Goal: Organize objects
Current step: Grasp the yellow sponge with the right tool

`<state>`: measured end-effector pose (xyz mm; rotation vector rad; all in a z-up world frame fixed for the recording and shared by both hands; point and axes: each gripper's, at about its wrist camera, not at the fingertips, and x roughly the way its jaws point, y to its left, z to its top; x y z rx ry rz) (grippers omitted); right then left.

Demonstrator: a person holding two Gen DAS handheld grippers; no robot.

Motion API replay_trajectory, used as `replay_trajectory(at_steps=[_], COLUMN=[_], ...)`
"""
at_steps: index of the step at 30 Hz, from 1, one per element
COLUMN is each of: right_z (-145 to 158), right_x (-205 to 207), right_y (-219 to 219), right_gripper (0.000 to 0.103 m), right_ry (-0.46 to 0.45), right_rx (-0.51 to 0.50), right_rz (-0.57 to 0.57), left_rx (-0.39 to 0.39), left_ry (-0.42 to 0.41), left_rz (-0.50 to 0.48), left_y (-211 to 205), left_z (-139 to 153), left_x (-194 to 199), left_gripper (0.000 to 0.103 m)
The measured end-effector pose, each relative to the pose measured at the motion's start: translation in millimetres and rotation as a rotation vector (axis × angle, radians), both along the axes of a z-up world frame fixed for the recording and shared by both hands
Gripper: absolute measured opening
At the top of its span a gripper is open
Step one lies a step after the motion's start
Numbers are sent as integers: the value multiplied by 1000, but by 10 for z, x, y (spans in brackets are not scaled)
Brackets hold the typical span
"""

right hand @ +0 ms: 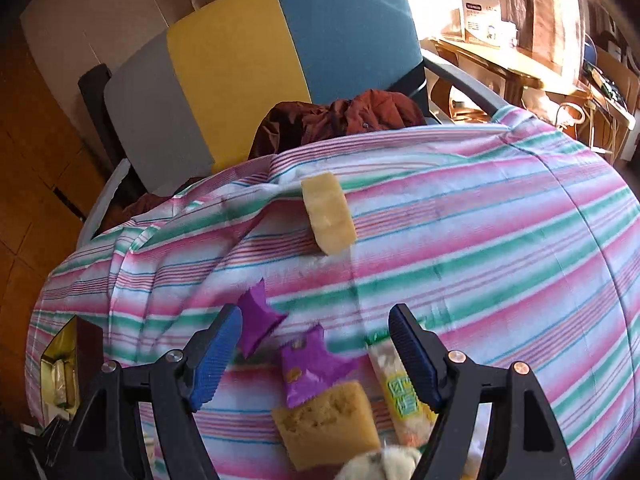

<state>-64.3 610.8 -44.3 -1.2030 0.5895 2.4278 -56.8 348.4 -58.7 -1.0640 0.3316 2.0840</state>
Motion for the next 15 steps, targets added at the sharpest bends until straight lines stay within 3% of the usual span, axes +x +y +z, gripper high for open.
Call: replay_trajectory(at_steps=[9, 10, 11, 15], right_z=[-443, -508, -547, -415], right_x=[-946, -973, -975, -801], right_y=[334, 352, 361, 259], right_gripper=[76, 62, 34, 35], right_ry=[-203, -225, -234, -183], right_rx=[107, 101, 87, 102], right_rz=[-48, -49, -44, -29], left_rx=[68, 70, 73, 84], left_ry=[-36, -42, -47, -58], left_rz=[42, 45, 47, 52], left_y=[-316, -336, -357, -440], left_z=[128, 129, 132, 146], left_x=[2, -1, 1, 37], left_gripper=[72, 73, 72, 72])
